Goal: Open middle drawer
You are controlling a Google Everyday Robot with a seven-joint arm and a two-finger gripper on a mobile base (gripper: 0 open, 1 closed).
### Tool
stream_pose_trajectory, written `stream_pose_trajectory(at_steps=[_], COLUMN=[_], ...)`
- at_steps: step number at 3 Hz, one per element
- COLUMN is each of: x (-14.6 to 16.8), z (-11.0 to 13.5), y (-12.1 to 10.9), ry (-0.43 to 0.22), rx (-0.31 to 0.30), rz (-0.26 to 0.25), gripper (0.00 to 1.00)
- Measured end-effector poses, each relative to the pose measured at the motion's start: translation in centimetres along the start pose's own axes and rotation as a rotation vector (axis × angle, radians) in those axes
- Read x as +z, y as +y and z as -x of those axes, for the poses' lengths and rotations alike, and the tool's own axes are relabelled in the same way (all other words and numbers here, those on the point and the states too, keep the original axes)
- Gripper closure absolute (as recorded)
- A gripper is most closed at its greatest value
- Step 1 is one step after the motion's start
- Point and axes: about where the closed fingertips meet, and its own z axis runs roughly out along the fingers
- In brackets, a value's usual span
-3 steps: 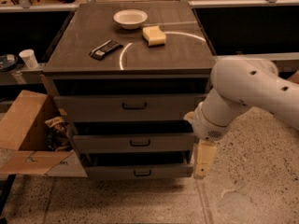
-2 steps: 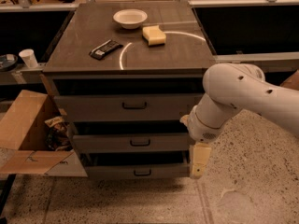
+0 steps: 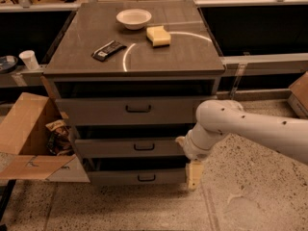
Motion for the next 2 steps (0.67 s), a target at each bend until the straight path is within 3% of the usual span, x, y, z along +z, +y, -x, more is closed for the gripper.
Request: stream_pose_trajectory(at_steps=[1,2], x=[5.73,5.78], z=[-1.47,-1.54], y=[-1.75,-1.93], ry=[-0.058,-0.055], rx=[-0.007,-0.01], rz=[0.003,-0.004], gripper=[0.0,0.0])
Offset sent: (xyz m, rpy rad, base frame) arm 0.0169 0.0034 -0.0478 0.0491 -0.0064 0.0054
